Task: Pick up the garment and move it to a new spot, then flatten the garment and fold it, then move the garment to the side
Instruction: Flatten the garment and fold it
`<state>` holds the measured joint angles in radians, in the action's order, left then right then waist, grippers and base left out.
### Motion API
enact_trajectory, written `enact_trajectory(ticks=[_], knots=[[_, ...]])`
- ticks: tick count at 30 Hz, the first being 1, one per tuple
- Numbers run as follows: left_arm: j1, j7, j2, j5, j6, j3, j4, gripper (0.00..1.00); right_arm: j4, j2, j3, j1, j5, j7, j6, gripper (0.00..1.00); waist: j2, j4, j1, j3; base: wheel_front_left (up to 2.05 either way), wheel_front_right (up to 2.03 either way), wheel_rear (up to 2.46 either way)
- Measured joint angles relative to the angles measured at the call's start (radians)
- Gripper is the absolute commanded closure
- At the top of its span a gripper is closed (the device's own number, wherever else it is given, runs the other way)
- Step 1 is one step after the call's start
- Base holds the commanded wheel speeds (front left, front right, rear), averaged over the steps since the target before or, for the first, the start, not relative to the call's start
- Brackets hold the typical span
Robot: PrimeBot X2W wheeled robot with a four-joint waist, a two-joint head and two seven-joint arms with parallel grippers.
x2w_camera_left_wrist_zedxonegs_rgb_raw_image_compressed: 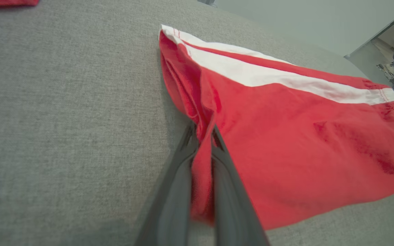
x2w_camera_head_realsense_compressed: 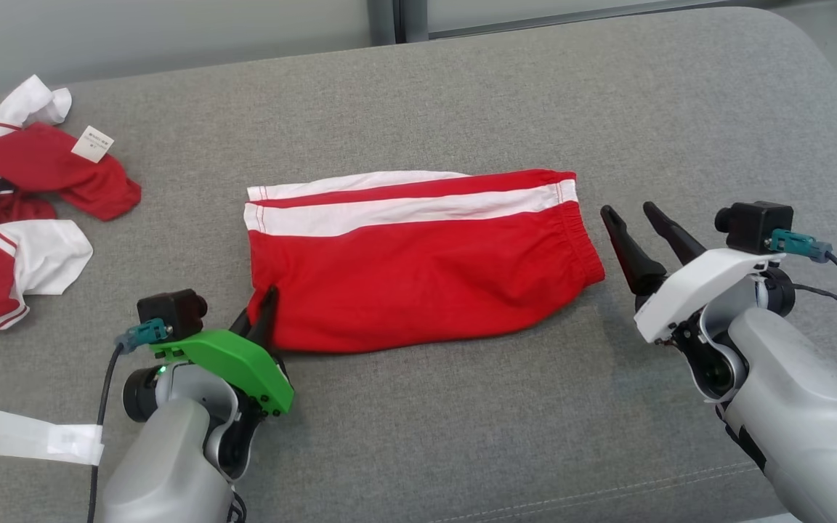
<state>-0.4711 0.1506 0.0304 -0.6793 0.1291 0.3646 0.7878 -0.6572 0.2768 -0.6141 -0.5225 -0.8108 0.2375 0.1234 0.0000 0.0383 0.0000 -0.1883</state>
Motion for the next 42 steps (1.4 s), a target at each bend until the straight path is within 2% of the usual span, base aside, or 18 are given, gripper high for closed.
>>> enact_trajectory(ticks=[10, 11, 13, 14, 20, 32, 38, 42], knots=[[0.071, 0.019, -0.001, -0.003, 0.000, 0.055, -0.064, 1.00, -0.070, -0.028, -0.011, -0.002, -0.037, -0.092, 0.000, 0.00, 0.0000, -0.022, 0.0000, 0.017, 0.00, 0.00, 0.00], [0.076, 0.027, 0.000, -0.003, 0.000, 0.054, -0.072, 0.84, -0.076, -0.032, -0.011, -0.004, -0.037, -0.102, 0.000, 0.00, 0.0000, -0.025, 0.0000, 0.019, 0.00, 0.00, 0.00], [0.086, 0.039, 0.000, -0.003, -0.001, 0.053, -0.091, 0.31, -0.087, -0.045, -0.012, -0.011, -0.042, -0.117, 0.000, 0.00, 0.0000, -0.029, 0.0000, 0.021, 0.00, 0.00, 0.00], [0.087, 0.040, 0.000, -0.003, -0.002, 0.056, -0.097, 0.00, -0.092, -0.049, -0.012, -0.016, -0.043, -0.121, 0.000, 0.00, 0.0000, -0.031, 0.0000, 0.021, 0.00, 0.00, 0.00], [0.090, 0.065, 0.000, -0.002, -0.026, 0.057, -0.157, 0.00, -0.132, -0.048, -0.007, -0.039, -0.049, -0.147, -0.003, 0.00, 0.0000, -0.055, 0.0000, 0.024, 0.00, 0.00, 0.00], [0.107, 0.097, 0.001, 0.053, -0.096, 0.029, -0.311, 0.00, -0.226, -0.041, 0.007, -0.047, -0.064, -0.197, -0.037, 0.00, 0.0000, -0.110, 0.0000, 0.034, 0.00, 0.00, 0.00], [0.149, 0.097, 0.002, 0.062, -0.113, 0.024, -0.363, 0.00, -0.271, -0.046, 0.042, -0.037, -0.118, -0.216, -0.046, 0.00, 0.0000, -0.140, 0.0000, 0.037, 0.00, 0.00, 0.00], [0.178, 0.098, 0.005, 0.077, -0.134, 0.012, -0.404, 0.00, -0.293, -0.077, 0.071, -0.016, -0.174, -0.231, -0.040, 0.00, 0.0000, -0.158, 0.0000, 0.044, 0.00, 0.00, 0.00]])
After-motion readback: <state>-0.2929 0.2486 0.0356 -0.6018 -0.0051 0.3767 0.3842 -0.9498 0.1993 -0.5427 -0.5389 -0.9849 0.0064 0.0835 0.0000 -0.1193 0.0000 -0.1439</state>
